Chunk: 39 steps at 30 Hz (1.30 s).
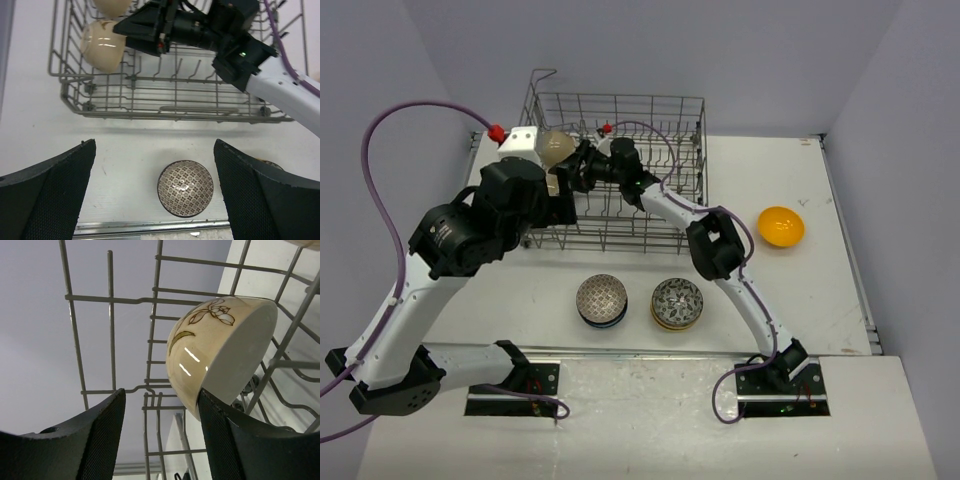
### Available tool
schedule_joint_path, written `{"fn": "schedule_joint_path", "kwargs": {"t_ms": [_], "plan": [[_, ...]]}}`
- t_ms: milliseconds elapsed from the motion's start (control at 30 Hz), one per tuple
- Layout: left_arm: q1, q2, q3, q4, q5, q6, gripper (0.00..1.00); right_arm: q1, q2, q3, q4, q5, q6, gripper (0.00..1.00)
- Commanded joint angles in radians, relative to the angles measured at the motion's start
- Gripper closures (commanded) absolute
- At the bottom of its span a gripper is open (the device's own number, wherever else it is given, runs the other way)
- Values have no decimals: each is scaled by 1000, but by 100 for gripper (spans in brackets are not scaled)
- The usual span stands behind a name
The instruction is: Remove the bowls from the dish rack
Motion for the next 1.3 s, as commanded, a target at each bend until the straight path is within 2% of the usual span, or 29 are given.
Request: {"fn": "schedule_joint_path", "kwargs": {"t_ms": [0,100,233,367,533,667,800,833,933,1033,1133,1167,1267], "plan": [[5,-20,16,-111,-220,-123,0,39,-2,30,81,20,11,40],[4,-48,-10,-102,-282,-157,0,48,1,45,97,43,27,40],[5,-74,-35,-74,-288,-171,0,60,27,103,31,77,1,41],[5,-80,-35,-88,-296,-174,0,63,21,70,40,120,8,44],[5,-93,-30,-87,-288,-162,0,66,61,117,66,117,39,54],[5,-99,-29,-90,-277,-151,0,69,66,105,98,118,53,56],[5,-108,-30,-90,-279,-146,0,72,93,106,136,117,96,68],[5,-109,-30,-88,-280,-143,0,72,96,106,141,118,102,76],[5,-113,-27,-83,-285,-131,0,78,100,102,172,118,113,85],[5,-108,-21,-77,-283,-120,0,78,83,74,205,120,120,92],[5,-106,-21,-70,-283,-113,0,80,72,67,224,129,125,94],[4,-106,-24,-67,-282,-111,0,80,72,68,222,133,127,99],[5,-109,-29,-60,-280,-110,0,80,75,74,231,138,137,100]]}}
